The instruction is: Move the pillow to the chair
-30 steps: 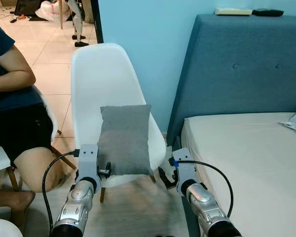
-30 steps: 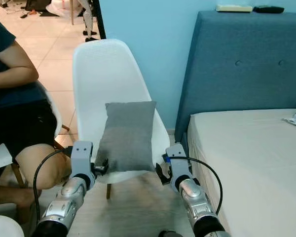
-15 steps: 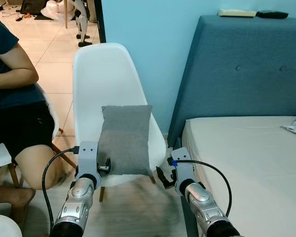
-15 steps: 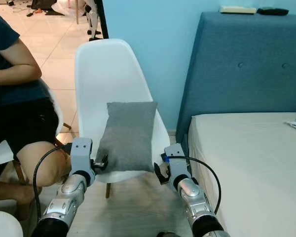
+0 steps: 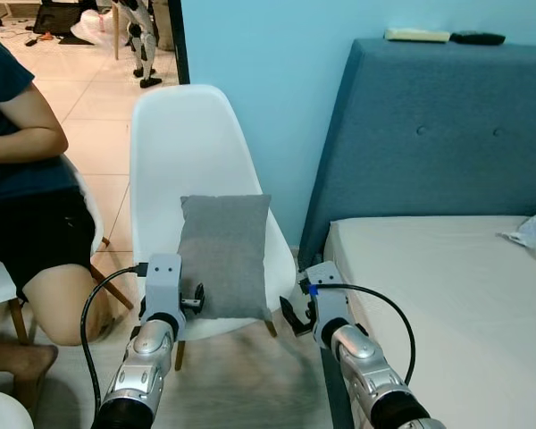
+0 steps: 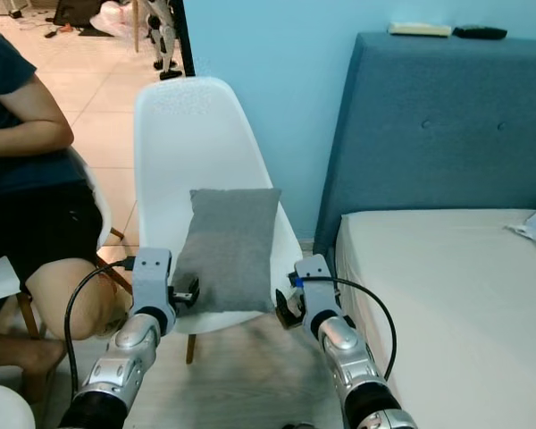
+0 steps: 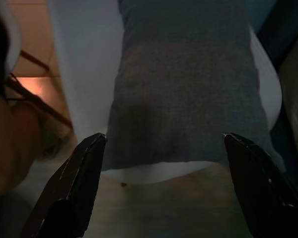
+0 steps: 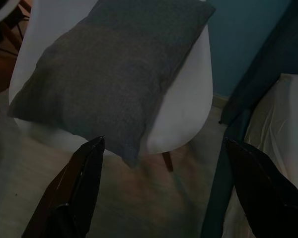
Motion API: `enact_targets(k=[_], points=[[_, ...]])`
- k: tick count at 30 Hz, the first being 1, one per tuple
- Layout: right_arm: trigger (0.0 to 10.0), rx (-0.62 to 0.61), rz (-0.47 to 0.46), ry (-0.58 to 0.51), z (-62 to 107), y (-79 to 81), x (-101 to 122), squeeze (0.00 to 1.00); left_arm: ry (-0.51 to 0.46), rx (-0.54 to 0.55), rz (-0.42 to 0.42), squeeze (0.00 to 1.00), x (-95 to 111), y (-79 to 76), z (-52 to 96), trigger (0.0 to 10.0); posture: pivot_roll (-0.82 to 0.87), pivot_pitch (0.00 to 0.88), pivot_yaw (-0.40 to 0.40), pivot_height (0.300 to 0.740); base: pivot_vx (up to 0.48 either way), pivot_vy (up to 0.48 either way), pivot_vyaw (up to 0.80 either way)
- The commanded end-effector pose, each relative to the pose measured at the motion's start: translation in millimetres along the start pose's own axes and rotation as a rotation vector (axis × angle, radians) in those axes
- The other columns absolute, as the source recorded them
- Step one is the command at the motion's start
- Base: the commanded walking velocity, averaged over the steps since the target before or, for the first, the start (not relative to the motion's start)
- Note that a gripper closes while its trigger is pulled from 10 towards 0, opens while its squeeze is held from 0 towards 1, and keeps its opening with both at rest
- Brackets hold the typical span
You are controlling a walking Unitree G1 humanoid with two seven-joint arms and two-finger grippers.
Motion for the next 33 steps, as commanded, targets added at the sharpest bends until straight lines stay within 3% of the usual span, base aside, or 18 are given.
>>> enact_targets(k=[1, 5, 10, 33], points=[[10.0, 0.004, -0.005, 0.009, 1.0, 0.1, -4.1, 0.0, 0.007, 0.005, 0.008, 0.0, -4.2, 0.4, 0.8, 10.0, -0.02, 0.066, -0.05, 0.74, 0.0, 0.0, 0.0], [10.0, 0.006, -0.002, 0.01, 0.6, 0.4, -3.6, 0.0, -0.001, -0.001, 0.043, 0.0, -2.4, -0.4, 1.2, 10.0, -0.02, 0.064, -0.05, 0.74, 0.0, 0.213, 0.0], [10.0, 0.01, -0.001, 0.01, 0.0, 1.7, -3.2, 0.0, -0.002, 0.004, 0.031, 0.0, -1.7, 1.1, 0.7, 10.0, -0.02, 0.066, -0.048, 0.74, 0.0, 0.48, 0.0], [10.0, -0.009, -0.014, 0.024, 4.5, -0.2, -11.1, 0.0, 0.032, -0.023, -0.026, 0.0, -8.2, -2.8, -1.4, 10.0, -0.03, 0.076, -0.022, 0.74, 0.0, 0.0, 0.0]])
Point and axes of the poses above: a point about 5 cm out from each wrist's last joint towards the gripper, its own z axis pointing back from the gripper into the wrist, its own x axis along the axis of the wrist's last joint, y = z × x, the point moved 4 cm from there along -z, pointing out of the wrist towards the gripper, and after that the axes turned 3 degrees about z, right-handed, at the moved point
